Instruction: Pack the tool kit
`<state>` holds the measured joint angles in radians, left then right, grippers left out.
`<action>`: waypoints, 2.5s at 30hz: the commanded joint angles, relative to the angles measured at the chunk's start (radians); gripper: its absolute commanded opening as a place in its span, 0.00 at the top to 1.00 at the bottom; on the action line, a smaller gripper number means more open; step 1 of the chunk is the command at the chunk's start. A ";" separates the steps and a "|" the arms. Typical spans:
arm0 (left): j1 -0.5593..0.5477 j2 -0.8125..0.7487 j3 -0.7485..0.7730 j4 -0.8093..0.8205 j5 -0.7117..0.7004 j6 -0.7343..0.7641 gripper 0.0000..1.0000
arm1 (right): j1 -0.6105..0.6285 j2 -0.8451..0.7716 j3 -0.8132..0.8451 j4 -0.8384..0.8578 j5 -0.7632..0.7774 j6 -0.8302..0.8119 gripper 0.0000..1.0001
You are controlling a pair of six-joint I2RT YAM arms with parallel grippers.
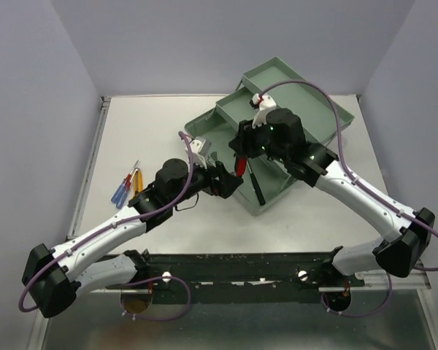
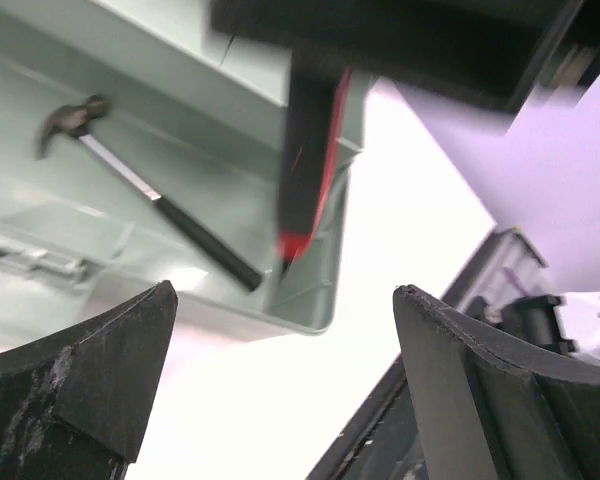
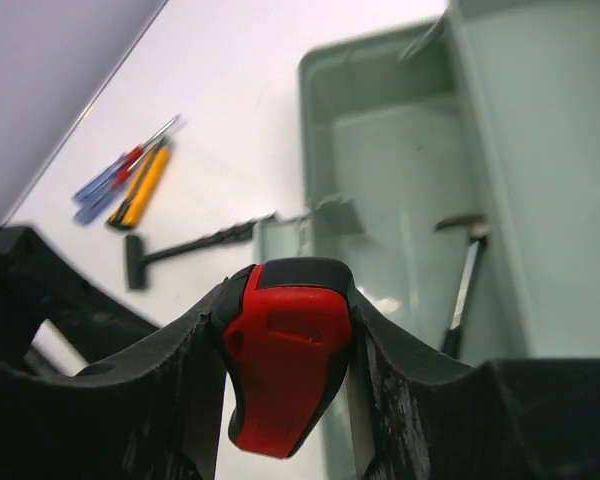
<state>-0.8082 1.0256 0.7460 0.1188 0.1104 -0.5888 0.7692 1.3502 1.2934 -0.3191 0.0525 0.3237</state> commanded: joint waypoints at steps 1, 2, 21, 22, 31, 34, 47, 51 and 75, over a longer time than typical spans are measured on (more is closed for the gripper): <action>0.056 -0.070 0.023 -0.197 -0.140 0.089 0.01 | -0.060 0.078 0.229 -0.167 0.138 -0.308 0.78; 0.098 -0.078 0.021 -0.226 -0.135 0.108 0.01 | -0.074 0.090 0.260 -0.181 0.148 -0.378 0.78; 0.730 0.152 0.179 -0.847 -0.325 0.268 0.01 | -0.238 0.605 0.778 -0.695 0.106 -0.878 0.69; 0.750 0.171 0.179 -0.855 -0.319 0.280 0.01 | -0.249 0.610 0.773 -0.690 0.093 -0.870 0.68; 0.793 0.387 0.216 -0.889 -0.244 0.336 0.06 | -0.306 0.581 0.649 -0.558 -0.074 -0.799 0.42; 0.794 0.427 0.225 -0.881 -0.235 0.343 0.08 | -0.312 0.570 0.621 -0.537 -0.101 -0.784 0.26; 0.566 0.375 0.203 -0.771 -0.159 0.483 0.16 | -0.318 0.360 0.445 -0.353 -0.276 -0.717 0.16; 0.543 0.496 0.260 -0.812 -0.216 0.504 0.19 | -0.318 0.265 0.356 -0.278 -0.335 -0.678 0.16; 0.460 0.737 0.340 -0.895 -0.250 0.503 0.97 | -0.318 -0.127 0.078 -0.071 -0.396 -0.566 0.16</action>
<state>-0.3435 1.7416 1.0760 -0.7513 -0.1692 -0.0868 0.4522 1.2823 1.4052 -0.4492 -0.3267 -0.2745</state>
